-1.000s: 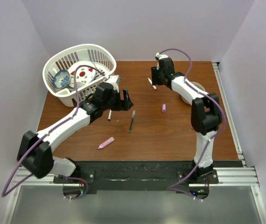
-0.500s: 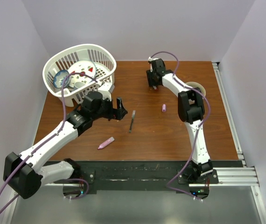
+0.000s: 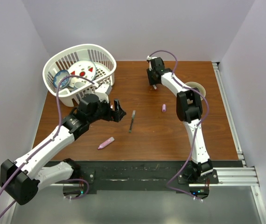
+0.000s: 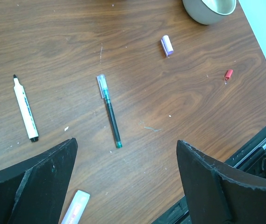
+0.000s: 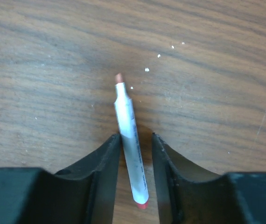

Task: Insert the pens into the pen caps

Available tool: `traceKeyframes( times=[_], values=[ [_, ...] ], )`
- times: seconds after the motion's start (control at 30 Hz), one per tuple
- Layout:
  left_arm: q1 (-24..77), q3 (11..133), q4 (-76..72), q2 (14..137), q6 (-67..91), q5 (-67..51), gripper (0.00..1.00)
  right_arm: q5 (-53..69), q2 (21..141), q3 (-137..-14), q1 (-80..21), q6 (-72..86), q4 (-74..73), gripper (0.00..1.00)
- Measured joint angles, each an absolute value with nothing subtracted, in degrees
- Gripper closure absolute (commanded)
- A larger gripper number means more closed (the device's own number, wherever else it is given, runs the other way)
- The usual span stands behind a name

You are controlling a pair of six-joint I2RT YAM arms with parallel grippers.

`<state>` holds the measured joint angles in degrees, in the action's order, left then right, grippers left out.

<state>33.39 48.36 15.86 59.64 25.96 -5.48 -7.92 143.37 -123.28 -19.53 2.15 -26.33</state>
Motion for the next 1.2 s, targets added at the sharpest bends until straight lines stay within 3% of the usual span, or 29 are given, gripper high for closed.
traceKeyframes(
  times=[0.2, 0.33, 0.6, 0.83, 1.2],
  values=[
    [33.39, 47.88, 15.88, 58.54, 26.55, -5.63, 0.11, -7.77, 142.82, -122.28, -19.53, 2.13, -26.46, 0.84],
    [33.39, 47.88, 15.86, 58.41, 27.38, -5.72, 0.14, -7.68, 136.92, -112.44, -19.49, 3.09, -24.64, 0.89],
    [33.39, 44.95, 11.49, 59.24, 29.61, -7.35, 0.19, -2.79, 118.89, -84.64, -19.49, 11.77, -18.9, 0.94],
    [33.39, 42.28, 1.15, 68.64, 34.15, -15.18, 0.23, 4.71, 102.85, -65.34, -19.59, 22.68, -7.62, 0.96],
    [33.39, 41.8, -20.27, 80.47, 44.93, -27.68, 0.31, 13.08, 81.97, -48.01, -25.23, 40.58, 13.23, 0.96]
  ],
)
